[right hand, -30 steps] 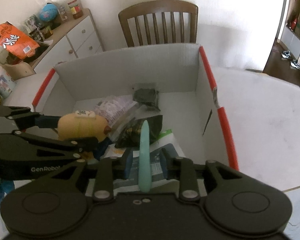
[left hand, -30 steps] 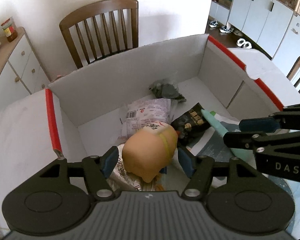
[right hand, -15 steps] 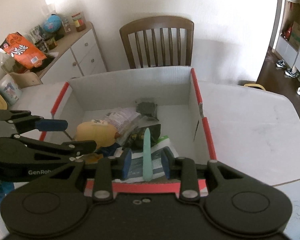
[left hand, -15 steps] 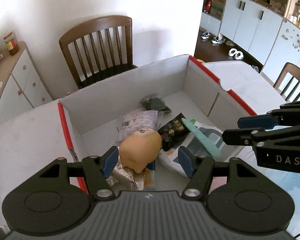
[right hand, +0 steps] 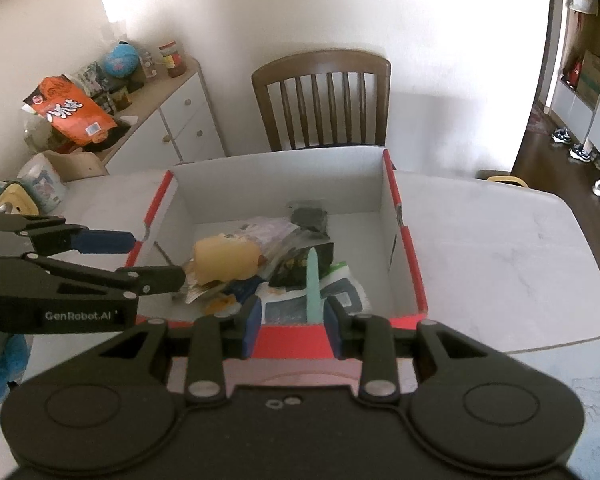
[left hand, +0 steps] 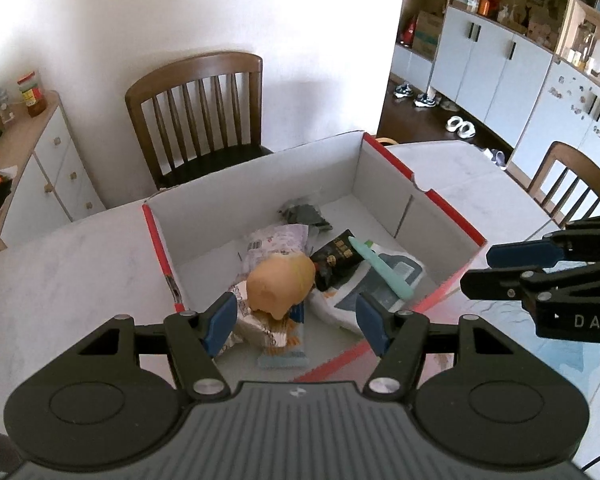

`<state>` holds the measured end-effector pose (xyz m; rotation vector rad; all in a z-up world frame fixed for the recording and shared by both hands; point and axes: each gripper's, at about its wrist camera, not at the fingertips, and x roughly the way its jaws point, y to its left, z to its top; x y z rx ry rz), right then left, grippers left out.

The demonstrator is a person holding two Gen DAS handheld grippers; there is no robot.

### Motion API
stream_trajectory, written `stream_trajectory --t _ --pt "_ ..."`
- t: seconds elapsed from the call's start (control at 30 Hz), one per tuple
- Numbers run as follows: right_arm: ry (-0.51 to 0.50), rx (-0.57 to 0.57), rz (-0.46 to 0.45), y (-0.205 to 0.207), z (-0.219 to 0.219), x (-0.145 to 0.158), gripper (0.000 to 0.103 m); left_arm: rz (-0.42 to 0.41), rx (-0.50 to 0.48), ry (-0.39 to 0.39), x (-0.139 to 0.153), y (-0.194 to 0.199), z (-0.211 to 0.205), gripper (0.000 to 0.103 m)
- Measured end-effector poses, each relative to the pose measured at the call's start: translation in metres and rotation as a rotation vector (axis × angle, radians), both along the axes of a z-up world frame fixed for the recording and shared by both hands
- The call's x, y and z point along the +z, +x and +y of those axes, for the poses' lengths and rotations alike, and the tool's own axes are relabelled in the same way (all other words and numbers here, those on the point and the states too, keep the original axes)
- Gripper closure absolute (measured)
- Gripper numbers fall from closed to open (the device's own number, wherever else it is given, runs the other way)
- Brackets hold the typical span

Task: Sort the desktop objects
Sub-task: 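Withdraw both tools toward the white cable and sausage pouch on the table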

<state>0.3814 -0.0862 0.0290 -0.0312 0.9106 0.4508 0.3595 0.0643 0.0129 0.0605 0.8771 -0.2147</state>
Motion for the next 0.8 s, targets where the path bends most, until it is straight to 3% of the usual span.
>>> stream_trajectory --t 0.4,0.5,0.8 --pt "0.011 0.013 -0.008 -0.045 0.001 0.003 0.062 -0.041 -0.030 -0.020 0.010 -0.043 0.007 0.038" --pt "0.007 0.024 -0.016 -0.058 0.004 0.000 0.060 -0.041 -0.036 -0.021 0.007 -0.053 0.008 0.028" --pt "-0.026 0.080 0.007 -0.093 0.015 -0.026 0.049 -0.018 -0.069 -0.034 -0.013 -0.082 0.011 0.021"
